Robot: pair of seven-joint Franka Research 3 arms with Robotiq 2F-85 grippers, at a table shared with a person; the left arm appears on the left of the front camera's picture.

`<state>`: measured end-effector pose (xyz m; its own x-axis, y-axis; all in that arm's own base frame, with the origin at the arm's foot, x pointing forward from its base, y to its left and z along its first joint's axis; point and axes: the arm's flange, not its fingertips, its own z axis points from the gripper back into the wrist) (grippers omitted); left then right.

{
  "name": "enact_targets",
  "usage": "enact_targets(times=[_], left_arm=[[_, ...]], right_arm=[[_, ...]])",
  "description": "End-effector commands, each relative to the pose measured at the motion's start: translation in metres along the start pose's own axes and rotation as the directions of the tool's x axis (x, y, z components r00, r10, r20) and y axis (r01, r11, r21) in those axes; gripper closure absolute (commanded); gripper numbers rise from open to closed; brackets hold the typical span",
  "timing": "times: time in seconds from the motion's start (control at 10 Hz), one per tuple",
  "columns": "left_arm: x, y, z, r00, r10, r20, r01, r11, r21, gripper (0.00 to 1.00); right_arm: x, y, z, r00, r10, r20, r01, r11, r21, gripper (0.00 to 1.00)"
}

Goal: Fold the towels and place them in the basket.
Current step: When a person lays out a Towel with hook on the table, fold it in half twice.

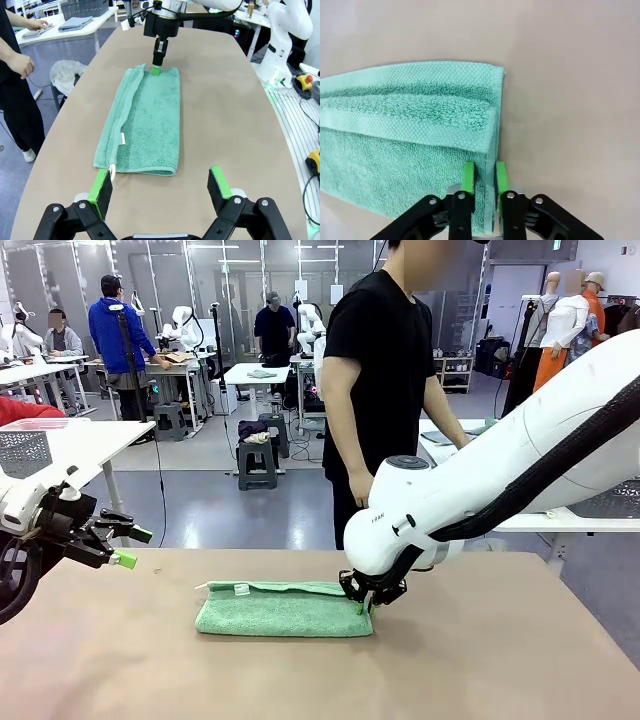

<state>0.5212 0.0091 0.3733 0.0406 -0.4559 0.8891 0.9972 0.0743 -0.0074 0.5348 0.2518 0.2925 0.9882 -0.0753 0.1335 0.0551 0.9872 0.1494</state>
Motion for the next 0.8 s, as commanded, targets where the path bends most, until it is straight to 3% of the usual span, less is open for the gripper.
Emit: enact_targets(times=[0.0,0.5,0.7], left_arm=[[0.001,0.0,0.0,1.0,0.005,0.0,-0.005,1.0,-0.001,0.03],[0.001,0.0,0.0,1.0,0.005,0.0,-0.005,1.0,-0.001,0.03],[0.001,0.0,0.0,1.0,0.005,0.0,-0.005,1.0,-0.001,0.03]], right_arm=[[0.0,0.011,-0.01,0.999,-0.034,0.001,0.034,0.998,-0.047,1.0],[0.0,0.007,-0.013,1.0,-0.009,0.002,0.009,0.998,-0.066,1.0],[0.01,-0.014,0.0,1.0,0.023,0.001,-0.023,0.999,-0.041,1.0]])
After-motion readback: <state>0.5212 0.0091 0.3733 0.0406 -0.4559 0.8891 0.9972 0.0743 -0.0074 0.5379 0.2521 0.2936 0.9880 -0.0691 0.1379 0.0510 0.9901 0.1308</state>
